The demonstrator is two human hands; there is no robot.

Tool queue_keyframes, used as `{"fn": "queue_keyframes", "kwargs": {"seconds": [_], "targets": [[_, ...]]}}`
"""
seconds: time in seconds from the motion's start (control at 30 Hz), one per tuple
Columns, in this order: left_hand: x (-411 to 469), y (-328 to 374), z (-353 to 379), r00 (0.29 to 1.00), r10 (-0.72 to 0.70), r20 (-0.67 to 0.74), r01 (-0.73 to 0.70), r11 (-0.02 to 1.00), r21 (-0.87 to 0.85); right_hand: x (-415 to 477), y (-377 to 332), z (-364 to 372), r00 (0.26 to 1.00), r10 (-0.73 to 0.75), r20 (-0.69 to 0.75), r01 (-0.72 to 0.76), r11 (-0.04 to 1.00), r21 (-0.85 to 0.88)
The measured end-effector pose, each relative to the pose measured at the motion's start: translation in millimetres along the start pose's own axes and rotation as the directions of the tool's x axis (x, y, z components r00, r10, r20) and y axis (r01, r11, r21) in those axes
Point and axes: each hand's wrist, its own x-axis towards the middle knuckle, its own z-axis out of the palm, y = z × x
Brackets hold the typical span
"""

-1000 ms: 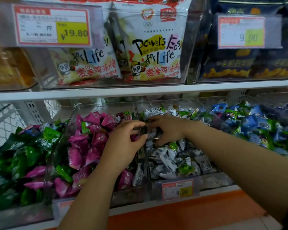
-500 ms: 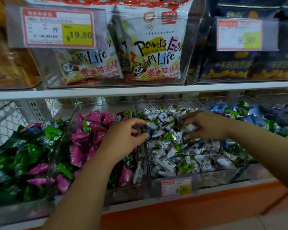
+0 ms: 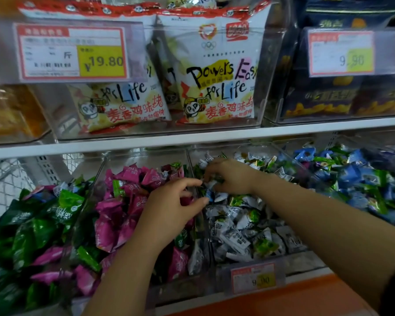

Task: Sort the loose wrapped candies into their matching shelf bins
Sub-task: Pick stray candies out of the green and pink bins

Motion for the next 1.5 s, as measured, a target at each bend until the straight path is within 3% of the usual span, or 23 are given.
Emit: {"fn": "queue_keyframes", "kwargs": {"seconds": [0.27, 0.53, 0.77, 0.87, 0.93, 1.03, 1.17, 1.3, 1.5], "targets": [[7.0, 1.6, 0.3, 1.000, -0.002, -0.013, 0.002, 1.000, 0.006, -53.2, 19.2, -18.6, 0.999, -0.001, -0.048, 0.002, 0.999, 0.033], [5.6, 2.1, 1.8, 1.000, -0.001, -0.007, 0.001, 1.000, 0.007, -106.0, 54.8, -23.3, 0.926, 0.193, -0.325, -0.194, 0.981, 0.028], [3.3, 1.7, 3.1, 1.000, 0.007, -0.013, -0.007, 1.000, -0.020, -102.5, 46.8, -23.9, 0.930, 0.297, -0.217, -0.281, 0.954, 0.100], [3.9, 0.3, 3.6, 1.000, 0.002, -0.014, -0.002, 1.000, -0.016, -94.1, 17.6, -24.2, 0.950, 0.171, -0.260, -0.183, 0.983, -0.021], [4.6, 0.3, 3.7, 1.000, -0.001, -0.015, 0.001, 1.000, -0.019, -85.7, 0.0, -13.0, 0.994, 0.022, -0.106, -0.037, 0.990, -0.140], [4.1, -0.1, 3.2, 1.000, -0.007, -0.019, 0.006, 1.000, -0.027, -80.9, -3.3, 5.0, 0.980, 0.072, 0.184, -0.020, 0.962, -0.271], [3.0, -1.4, 2.0, 1.000, -0.011, -0.014, 0.011, 1.000, -0.015, -89.9, 16.8, -1.3, 0.955, 0.151, 0.254, -0.062, 0.943, -0.327], [2.6, -1.9, 1.5, 1.000, -0.021, -0.010, 0.021, 1.000, -0.014, -96.7, 17.9, -6.8, 0.954, 0.135, 0.267, -0.054, 0.956, -0.288], [3.9, -0.3, 1.4, 1.000, -0.026, -0.006, 0.025, 0.998, -0.055, -60.7, -13.8, -5.5, 0.994, 0.078, -0.072, -0.064, 0.982, 0.180]]}}
